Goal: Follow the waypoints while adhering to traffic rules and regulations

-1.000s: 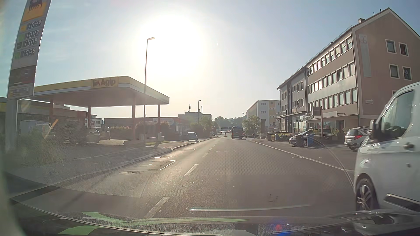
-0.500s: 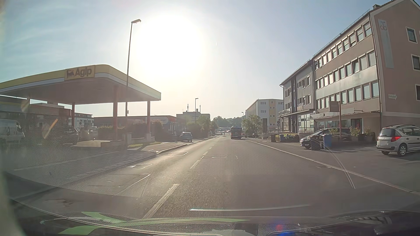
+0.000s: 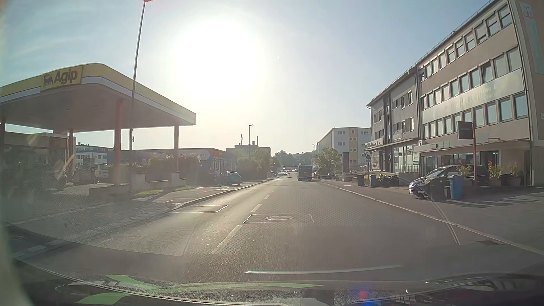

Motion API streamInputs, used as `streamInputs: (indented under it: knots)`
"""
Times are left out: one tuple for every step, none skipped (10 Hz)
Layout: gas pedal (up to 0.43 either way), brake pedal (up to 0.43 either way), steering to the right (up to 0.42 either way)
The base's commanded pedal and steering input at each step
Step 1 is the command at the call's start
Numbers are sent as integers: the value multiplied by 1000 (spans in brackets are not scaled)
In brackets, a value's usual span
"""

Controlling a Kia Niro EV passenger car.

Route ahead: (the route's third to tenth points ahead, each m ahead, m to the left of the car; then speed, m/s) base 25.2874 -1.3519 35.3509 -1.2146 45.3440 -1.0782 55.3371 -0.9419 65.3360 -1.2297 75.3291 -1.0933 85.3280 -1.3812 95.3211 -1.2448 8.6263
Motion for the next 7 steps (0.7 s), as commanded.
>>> streamInputs:
  knots:
    - [0, 0, 1]
    - [0, 0, 2]
    - [0, 0, 2]
    - [0, 0, 1]
    - [0, 0, 2]
    - [0, 0, 4]
    - [0, 0, 6]
